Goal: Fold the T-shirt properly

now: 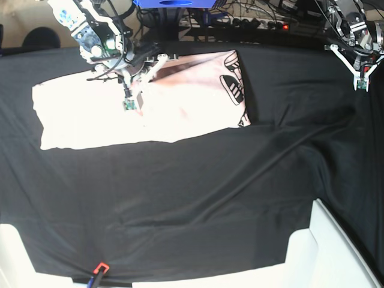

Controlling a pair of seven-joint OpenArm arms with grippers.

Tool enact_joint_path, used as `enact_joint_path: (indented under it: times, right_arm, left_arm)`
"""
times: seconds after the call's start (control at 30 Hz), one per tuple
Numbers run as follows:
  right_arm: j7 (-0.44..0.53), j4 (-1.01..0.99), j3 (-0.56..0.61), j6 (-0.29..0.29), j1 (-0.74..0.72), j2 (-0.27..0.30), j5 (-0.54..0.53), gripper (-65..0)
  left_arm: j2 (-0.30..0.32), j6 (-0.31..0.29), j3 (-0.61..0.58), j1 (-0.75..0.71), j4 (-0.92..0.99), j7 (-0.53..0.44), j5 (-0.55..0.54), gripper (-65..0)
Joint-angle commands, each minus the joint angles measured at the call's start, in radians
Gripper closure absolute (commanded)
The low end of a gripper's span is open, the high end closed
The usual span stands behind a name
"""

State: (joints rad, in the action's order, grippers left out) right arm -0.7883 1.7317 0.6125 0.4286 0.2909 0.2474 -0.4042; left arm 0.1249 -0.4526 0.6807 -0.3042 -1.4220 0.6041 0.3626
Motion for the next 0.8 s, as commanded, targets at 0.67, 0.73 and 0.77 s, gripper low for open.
enact_joint_path:
  times: [0.67, 0.73, 0.77]
  right_arm:
    - [-0.072, 0.009, 0.205, 0.163, -0.006, -0.041, 0.426, -4.2]
    - [-0.073, 0.006, 0.218, 0.163, -0.003, -0.049, 0.471, -10.7]
    - [-0.073, 0.006, 0.243, 0.163, -0.003, -0.052, 0.497, -15.1]
  left_arm:
    - [0.015, 0.007, 0.003, 0.001, -0.013, -0.011, 0.003, 0.0]
    - [0.014, 0.007, 0.003, 0.003, -0.013, -0.011, 0.003, 0.0]
    - [0.014, 0.007, 0.003, 0.003, -0.013, -0.011, 0.003, 0.0]
